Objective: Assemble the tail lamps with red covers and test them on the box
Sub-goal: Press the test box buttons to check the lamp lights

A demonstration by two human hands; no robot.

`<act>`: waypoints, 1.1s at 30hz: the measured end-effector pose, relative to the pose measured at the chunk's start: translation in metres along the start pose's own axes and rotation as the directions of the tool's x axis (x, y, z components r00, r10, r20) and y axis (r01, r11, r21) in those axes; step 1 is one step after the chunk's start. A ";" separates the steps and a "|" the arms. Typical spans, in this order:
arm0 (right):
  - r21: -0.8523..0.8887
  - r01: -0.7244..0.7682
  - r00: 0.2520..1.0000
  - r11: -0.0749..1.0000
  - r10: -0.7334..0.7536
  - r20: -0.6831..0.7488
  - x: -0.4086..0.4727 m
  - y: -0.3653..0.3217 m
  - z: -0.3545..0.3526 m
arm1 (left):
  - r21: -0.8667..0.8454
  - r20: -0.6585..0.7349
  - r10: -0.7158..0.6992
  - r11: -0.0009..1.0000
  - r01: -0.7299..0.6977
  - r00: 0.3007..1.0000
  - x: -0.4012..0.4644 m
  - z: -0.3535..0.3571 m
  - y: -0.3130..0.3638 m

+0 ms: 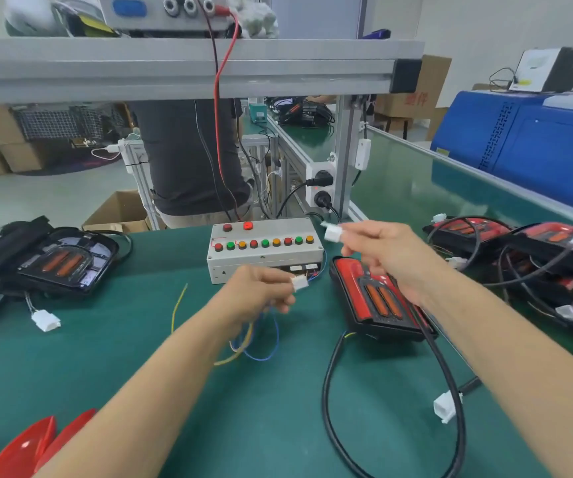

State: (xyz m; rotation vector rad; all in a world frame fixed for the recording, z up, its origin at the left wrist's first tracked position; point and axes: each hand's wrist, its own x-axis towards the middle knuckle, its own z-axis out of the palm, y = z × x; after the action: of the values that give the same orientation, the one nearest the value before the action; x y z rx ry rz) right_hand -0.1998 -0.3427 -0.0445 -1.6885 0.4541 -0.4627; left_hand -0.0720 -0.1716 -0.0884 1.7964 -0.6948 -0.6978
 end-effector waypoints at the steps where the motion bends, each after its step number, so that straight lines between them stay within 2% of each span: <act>1: -0.054 0.006 0.999 0.999 -0.004 0.033 0.000 0.003 0.005 | -0.066 -0.004 -0.002 0.998 0.001 1.000 -0.004 -0.009 0.002; 3: -0.104 0.022 0.995 0.994 -0.011 0.103 0.000 0.007 0.018 | -0.141 -0.012 0.009 0.990 -0.010 1.000 -0.012 -0.024 0.006; 6: -0.082 0.022 0.987 0.996 -0.009 0.158 0.002 0.010 0.034 | -0.204 -0.030 0.024 0.979 -0.030 0.999 -0.019 -0.038 0.008; 13: -0.052 0.080 0.977 0.995 -0.068 0.200 0.004 0.013 0.054 | -0.218 -0.078 -0.006 0.976 -0.011 0.997 -0.023 -0.050 -0.004; 22: -0.145 0.090 0.976 0.985 -0.058 0.212 0.000 0.013 0.061 | -0.123 -0.041 0.049 0.991 -0.054 0.998 -0.016 -0.047 -0.002; 29: -0.223 0.110 0.983 0.969 -0.073 0.167 -0.004 0.018 0.072 | -0.114 -0.009 0.064 0.991 -0.065 0.998 -0.012 -0.046 -0.008; 33: -0.243 0.091 0.987 0.966 -0.055 0.150 -0.005 0.016 0.080 | -0.146 -0.051 0.051 0.988 -0.058 0.997 -0.011 -0.043 -0.007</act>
State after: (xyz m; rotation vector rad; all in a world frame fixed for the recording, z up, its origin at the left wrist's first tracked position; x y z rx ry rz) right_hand -0.1616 -0.2769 -0.0732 -1.9727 0.3568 -0.3456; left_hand -0.0469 -0.1350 -0.0806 1.6475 -0.6421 -0.6516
